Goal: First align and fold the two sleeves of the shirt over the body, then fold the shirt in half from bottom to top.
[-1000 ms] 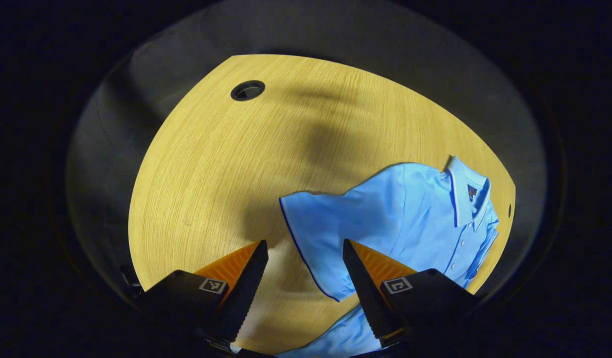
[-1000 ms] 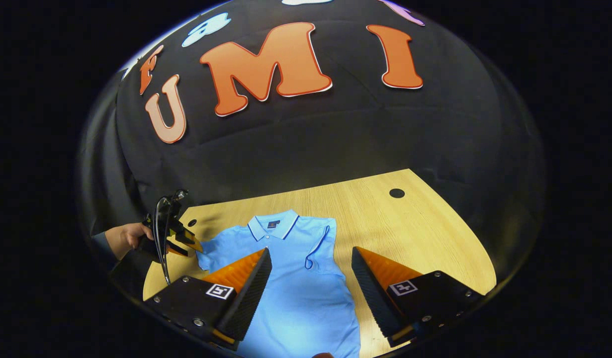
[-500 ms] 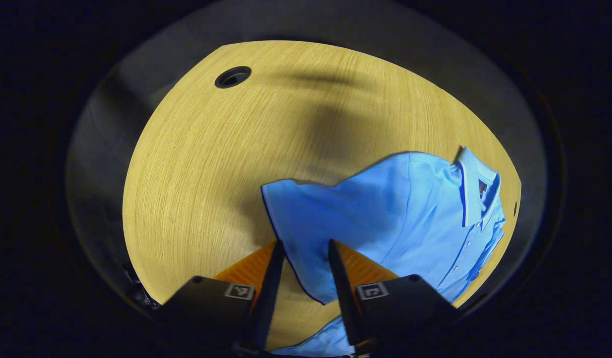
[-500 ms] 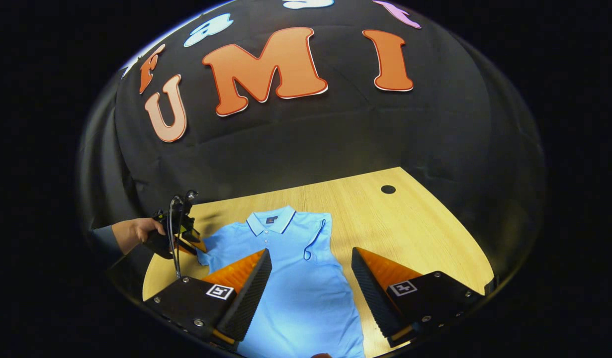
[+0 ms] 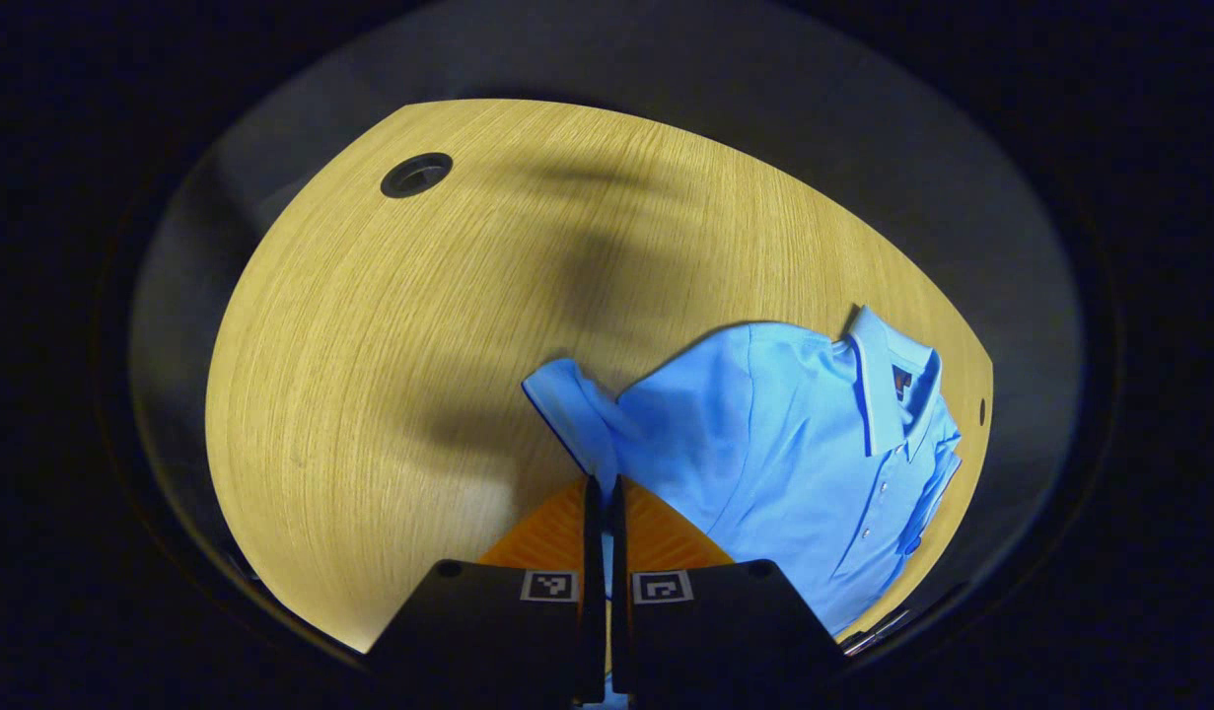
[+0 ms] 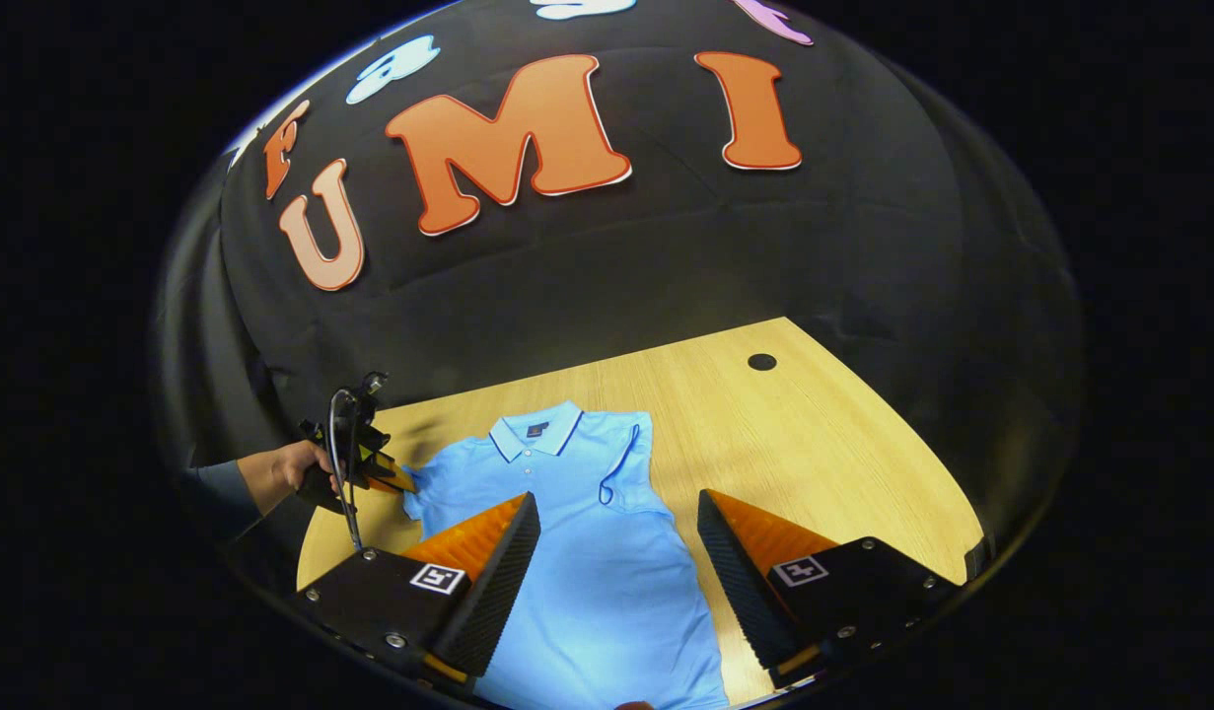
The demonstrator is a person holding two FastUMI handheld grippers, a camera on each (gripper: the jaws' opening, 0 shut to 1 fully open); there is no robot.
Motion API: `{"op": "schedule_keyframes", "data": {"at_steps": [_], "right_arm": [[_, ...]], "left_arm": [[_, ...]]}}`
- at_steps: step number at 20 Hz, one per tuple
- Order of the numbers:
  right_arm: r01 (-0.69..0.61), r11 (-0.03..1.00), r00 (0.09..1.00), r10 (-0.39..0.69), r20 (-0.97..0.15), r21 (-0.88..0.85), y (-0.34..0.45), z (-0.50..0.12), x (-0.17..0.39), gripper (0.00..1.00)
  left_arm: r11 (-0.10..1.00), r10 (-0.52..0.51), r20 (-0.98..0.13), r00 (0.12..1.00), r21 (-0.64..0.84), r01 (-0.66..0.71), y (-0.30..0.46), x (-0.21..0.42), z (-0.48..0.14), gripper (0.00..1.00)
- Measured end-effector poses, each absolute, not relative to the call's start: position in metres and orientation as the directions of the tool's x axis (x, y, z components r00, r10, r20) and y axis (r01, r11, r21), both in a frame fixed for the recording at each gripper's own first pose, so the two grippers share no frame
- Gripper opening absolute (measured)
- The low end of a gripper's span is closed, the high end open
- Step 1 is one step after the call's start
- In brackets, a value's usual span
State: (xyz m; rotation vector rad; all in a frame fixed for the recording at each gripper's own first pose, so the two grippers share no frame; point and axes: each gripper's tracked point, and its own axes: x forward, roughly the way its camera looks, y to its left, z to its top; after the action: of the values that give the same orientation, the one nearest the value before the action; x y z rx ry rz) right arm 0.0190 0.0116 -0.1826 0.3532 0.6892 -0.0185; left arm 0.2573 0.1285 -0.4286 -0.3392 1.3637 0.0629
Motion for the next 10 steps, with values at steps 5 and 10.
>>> {"op": "schedule_keyframes", "data": {"at_steps": [5, 10], "right_arm": [[0.137, 0.941, 0.77, 0.095, -0.631, 0.309, 0.004, -0.182, 0.01, 0.98], [0.167, 0.934, 0.754, 0.085, -0.651, 0.316, -0.003, -0.183, -0.002, 0.97]], "left_arm": [[0.973, -0.143, -0.943, 0.301, -0.189, -0.131, 0.122, 0.276, -0.397, 0.07], [0.972, -0.22, -0.916, 0.336, -0.237, -0.008, 0.089, 0.286, -0.376, 0.06]]}}
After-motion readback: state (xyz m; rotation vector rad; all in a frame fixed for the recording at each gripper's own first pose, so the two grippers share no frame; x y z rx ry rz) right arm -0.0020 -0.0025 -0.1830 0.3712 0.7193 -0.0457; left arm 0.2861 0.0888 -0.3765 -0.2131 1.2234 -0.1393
